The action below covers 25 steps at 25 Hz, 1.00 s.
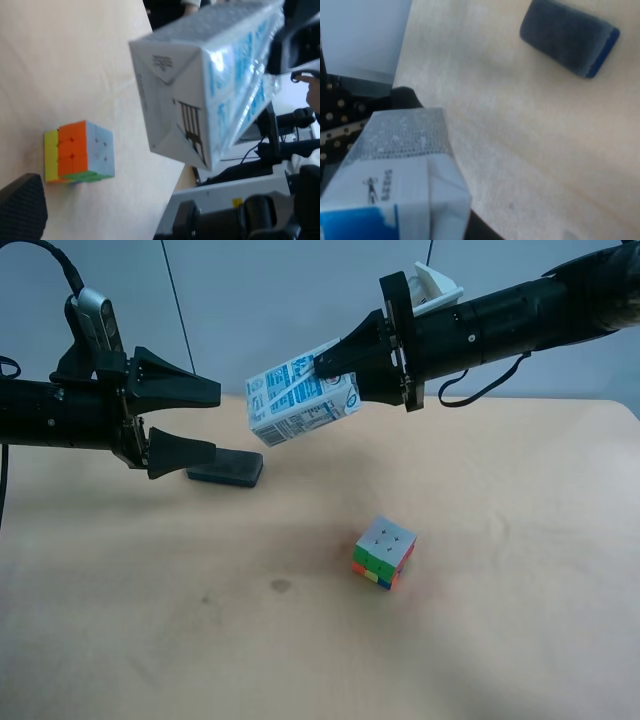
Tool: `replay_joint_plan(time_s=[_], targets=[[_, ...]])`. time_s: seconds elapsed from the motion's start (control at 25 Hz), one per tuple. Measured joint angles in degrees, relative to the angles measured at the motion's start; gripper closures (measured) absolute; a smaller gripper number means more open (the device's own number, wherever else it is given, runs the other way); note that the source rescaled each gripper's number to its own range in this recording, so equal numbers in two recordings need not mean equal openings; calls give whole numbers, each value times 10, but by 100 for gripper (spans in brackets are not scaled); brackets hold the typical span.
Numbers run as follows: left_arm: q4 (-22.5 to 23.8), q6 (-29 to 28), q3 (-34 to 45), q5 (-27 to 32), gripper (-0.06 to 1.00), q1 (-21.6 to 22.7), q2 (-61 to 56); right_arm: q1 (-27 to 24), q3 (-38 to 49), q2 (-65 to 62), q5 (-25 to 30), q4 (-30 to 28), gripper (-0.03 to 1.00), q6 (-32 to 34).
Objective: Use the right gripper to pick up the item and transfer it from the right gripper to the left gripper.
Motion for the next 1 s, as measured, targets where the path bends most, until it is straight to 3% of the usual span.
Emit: replay_joint_plan(time_s=[0.52,1.0], targets=[[-19,-21,-46,0,-6,-49,2,35,1,0,-1,51,97,-28],[-20,-38,-46,0,-6,-52,2,35,2,0,-1,54,97,-35]])
